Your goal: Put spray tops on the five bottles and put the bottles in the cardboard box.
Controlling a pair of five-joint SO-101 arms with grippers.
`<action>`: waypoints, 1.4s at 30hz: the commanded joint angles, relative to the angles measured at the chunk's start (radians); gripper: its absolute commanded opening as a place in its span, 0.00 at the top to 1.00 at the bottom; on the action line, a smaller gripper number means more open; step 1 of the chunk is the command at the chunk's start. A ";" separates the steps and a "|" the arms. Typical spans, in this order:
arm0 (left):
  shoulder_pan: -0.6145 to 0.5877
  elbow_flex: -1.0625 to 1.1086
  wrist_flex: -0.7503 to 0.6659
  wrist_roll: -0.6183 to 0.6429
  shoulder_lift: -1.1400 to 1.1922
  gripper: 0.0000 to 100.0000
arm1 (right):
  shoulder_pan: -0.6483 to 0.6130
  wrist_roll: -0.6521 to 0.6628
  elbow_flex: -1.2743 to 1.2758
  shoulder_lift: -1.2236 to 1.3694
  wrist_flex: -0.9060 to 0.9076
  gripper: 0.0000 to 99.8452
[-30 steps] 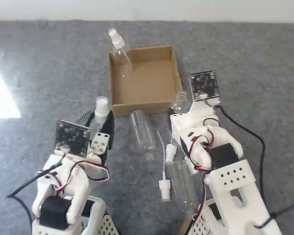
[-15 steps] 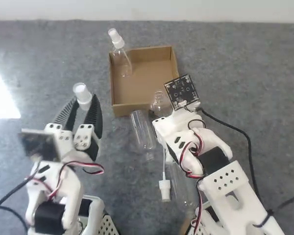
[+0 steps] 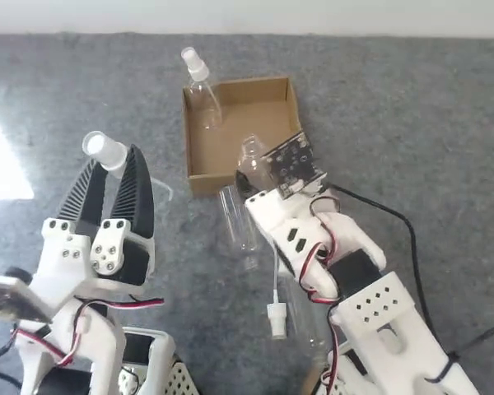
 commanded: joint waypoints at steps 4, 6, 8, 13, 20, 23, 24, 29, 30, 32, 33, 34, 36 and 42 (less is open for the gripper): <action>-0.006 -0.054 -0.008 0.100 -0.008 0.99 | -0.048 0.021 0.101 -0.022 -0.194 0.91; -0.006 -0.062 -0.009 0.101 -0.008 0.99 | -0.079 0.021 0.150 -0.022 -0.272 0.91; -0.006 -0.071 -0.037 0.101 -0.008 0.99 | -0.113 0.021 0.195 -0.022 -0.340 0.91; 0.002 -0.102 -0.097 0.103 -0.008 0.99 | -0.163 0.021 0.269 -0.025 -0.444 0.91; 0.002 -0.091 -0.092 0.157 -0.008 0.99 | -0.180 0.021 0.338 -0.031 -0.585 0.91; 0.000 -0.070 -0.097 0.157 -0.008 0.99 | -0.180 0.021 0.339 -0.027 -0.591 0.91; 0.000 -0.061 -0.098 0.157 -0.008 0.99 | -0.180 0.021 0.341 -0.024 -0.591 0.91; 0.002 -0.045 -0.100 0.157 -0.008 0.99 | -0.236 0.021 0.344 -0.022 -0.584 0.91; 0.002 -0.045 -0.098 0.157 -0.008 0.99 | -0.245 0.021 0.344 -0.022 -0.582 0.91; 0.002 -0.041 -0.097 0.157 -0.008 0.99 | -0.251 0.021 0.351 -0.022 -0.588 0.91; 0.002 -0.033 -0.098 0.157 -0.008 0.99 | -0.251 0.021 0.353 -0.022 -0.590 0.91; 0.002 -0.025 -0.098 0.157 -0.008 0.99 | -0.252 0.021 0.353 -0.022 -0.590 0.91; 0.002 -0.012 -0.100 0.157 -0.008 0.99 | -0.254 0.021 0.353 -0.022 -0.588 0.91; 0.002 0.045 -0.164 0.157 -0.008 0.99 | -0.302 0.023 0.353 -0.022 -0.582 0.91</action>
